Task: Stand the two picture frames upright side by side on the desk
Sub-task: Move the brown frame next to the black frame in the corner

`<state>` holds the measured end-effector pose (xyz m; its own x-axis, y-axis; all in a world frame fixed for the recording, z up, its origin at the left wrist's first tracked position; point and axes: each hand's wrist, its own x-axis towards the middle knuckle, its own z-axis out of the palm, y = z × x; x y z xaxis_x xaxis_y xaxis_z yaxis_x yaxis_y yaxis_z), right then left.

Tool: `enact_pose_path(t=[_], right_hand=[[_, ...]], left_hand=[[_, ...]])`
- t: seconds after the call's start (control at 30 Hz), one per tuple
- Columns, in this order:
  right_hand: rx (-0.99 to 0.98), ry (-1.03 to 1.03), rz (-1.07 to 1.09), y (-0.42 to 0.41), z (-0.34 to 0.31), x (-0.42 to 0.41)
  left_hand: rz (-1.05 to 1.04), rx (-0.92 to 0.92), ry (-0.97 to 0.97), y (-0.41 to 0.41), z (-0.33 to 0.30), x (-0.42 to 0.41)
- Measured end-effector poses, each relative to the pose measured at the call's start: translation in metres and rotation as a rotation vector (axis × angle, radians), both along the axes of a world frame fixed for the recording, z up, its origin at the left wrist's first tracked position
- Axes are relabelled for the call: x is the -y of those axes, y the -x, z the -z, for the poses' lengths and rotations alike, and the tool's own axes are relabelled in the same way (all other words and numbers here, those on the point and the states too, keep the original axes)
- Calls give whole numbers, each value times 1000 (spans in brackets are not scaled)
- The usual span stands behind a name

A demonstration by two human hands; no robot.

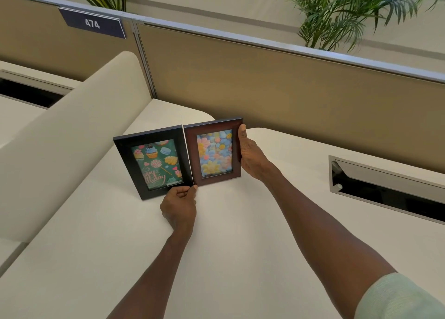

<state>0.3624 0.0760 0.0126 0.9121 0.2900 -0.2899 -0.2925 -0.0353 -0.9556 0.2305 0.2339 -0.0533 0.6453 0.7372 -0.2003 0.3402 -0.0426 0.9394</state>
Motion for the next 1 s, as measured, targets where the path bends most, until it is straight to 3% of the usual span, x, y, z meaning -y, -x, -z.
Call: enact_pose_path(t=[0.47, 1.0], right_hand=[[-14, 13, -5, -7, 0, -5], [-17, 71, -8, -6, -4, -5]], left_hand=[[-22, -3, 187, -6, 3, -6], [-41, 2, 211, -7, 5, -5]])
